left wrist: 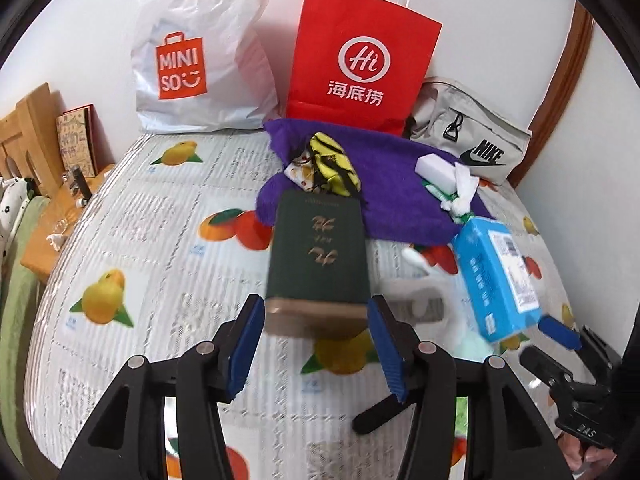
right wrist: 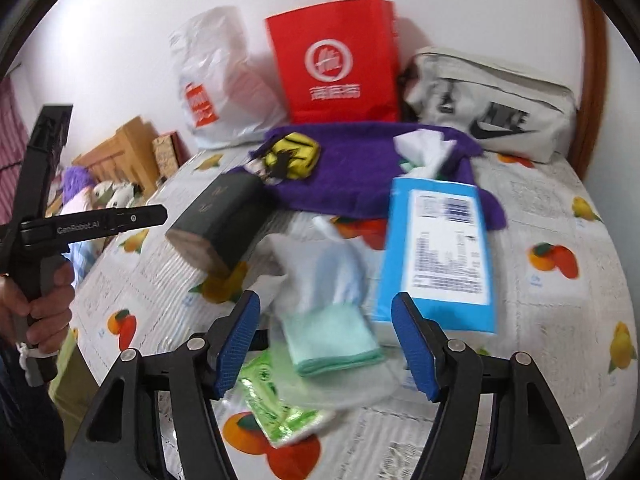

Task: Organize soft objects
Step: 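Reach back to the pile and grasp the white glove with the right tool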

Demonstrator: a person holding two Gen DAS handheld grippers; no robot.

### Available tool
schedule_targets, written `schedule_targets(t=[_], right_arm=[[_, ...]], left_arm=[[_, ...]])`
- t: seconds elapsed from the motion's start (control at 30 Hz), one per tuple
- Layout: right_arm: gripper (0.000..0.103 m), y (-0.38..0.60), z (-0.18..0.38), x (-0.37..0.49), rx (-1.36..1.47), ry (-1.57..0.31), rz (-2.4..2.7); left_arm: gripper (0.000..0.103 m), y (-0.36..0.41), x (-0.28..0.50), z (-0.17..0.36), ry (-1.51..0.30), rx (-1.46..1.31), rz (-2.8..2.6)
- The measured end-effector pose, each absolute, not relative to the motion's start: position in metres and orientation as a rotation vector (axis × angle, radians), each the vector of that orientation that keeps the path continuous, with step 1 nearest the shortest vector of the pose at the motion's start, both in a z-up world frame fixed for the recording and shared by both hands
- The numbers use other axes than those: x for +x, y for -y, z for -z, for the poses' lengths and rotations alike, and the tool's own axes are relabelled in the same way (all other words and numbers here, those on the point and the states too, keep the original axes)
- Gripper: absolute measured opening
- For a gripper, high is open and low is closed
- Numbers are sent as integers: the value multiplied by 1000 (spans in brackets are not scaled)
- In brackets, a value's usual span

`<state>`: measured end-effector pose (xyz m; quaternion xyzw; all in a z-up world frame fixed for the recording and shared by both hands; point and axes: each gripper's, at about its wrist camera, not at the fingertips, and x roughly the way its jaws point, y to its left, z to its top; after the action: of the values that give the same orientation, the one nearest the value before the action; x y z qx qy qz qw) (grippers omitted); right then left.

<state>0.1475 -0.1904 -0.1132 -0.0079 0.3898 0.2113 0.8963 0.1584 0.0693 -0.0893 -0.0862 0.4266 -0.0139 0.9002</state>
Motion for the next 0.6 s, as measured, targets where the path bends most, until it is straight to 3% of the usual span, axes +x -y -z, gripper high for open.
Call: schedule_targets(t=[0.4, 0.5, 0.6], right_arm=[[64, 123, 153, 182, -206, -823, -346], [58, 116, 164, 193, -238, -844, -311], [35, 115, 174, 205, -238, -886, -299]], left_arm=[[52, -110, 134, 133, -941, -210, -10], [52, -114, 134, 139, -948, -202, -14], [52, -116, 136, 144, -956, -199, -10]])
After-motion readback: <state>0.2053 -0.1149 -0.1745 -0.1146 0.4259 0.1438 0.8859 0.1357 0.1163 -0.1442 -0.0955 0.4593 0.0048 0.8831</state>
